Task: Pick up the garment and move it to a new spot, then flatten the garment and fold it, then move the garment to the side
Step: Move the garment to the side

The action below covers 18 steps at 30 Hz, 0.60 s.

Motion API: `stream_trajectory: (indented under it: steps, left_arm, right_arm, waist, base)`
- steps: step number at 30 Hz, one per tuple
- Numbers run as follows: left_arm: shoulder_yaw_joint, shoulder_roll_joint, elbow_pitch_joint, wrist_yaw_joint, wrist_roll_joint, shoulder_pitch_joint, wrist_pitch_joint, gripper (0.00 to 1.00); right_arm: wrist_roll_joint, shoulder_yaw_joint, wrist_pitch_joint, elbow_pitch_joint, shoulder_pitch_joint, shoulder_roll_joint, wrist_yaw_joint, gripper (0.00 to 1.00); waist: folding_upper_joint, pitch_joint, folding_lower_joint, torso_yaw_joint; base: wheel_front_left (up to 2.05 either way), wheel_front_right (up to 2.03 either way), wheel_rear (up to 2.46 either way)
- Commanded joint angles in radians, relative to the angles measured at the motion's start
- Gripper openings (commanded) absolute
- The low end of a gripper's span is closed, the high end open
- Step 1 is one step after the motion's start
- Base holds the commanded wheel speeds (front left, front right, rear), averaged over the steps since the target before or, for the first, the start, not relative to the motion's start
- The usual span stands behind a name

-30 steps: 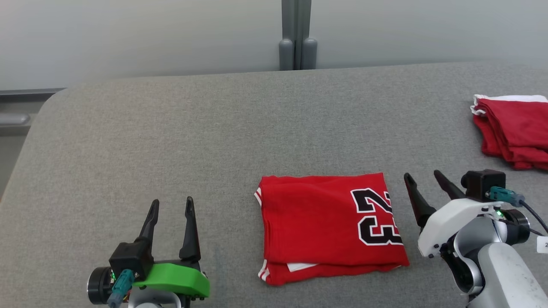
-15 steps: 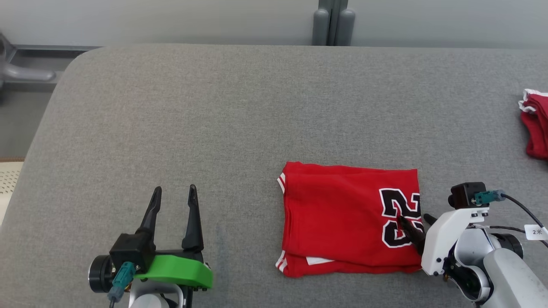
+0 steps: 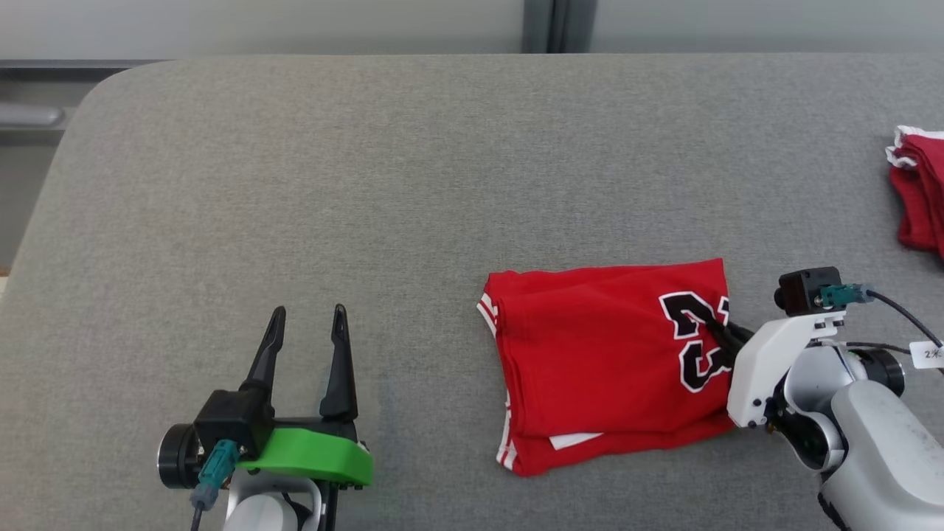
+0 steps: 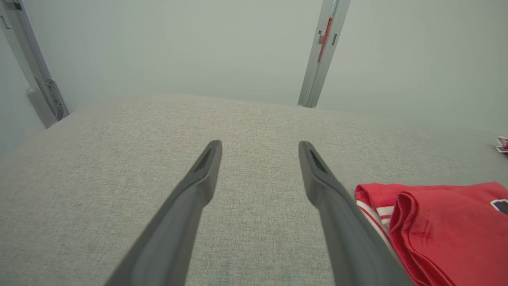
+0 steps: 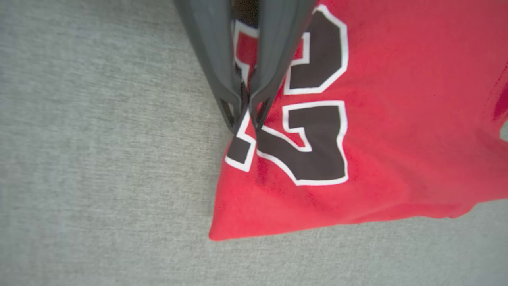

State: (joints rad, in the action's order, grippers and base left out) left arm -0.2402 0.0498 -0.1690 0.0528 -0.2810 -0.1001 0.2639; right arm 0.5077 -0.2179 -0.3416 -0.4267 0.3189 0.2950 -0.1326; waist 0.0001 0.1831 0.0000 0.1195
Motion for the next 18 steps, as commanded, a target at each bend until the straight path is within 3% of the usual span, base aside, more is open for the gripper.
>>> stream_trajectory:
  steps: [1,10,18]
  left_arm:
    - [-0.005,0.002,0.002,-0.003,0.007,-0.023,0.000,1.00]
    - [-0.029,0.002,0.013,-0.008,0.022,-0.069,0.000,1.00]
    - [-0.049,0.007,-0.016,-0.030,0.060,-0.126,0.000,1.00]
  right_arm:
    - [-0.004,0.007,0.013,-0.005,0.019,0.020,0.004,0.00]
    - [-0.017,0.054,0.058,0.026,0.082,0.087,0.003,0.00]
    - [-0.027,0.106,0.114,0.041,0.111,0.067,0.003,0.00]
  waist:
    - [-0.0001,0.018,0.0000,-0.061]
    - [-0.0001,0.083,0.0000,-0.311]
    - [-0.0001,0.141,0.0000,-0.492]
  base:
    - [0.00,0.00,0.00]
    - [0.00,0.00,0.00]
    - [0.00,0.00,0.00]
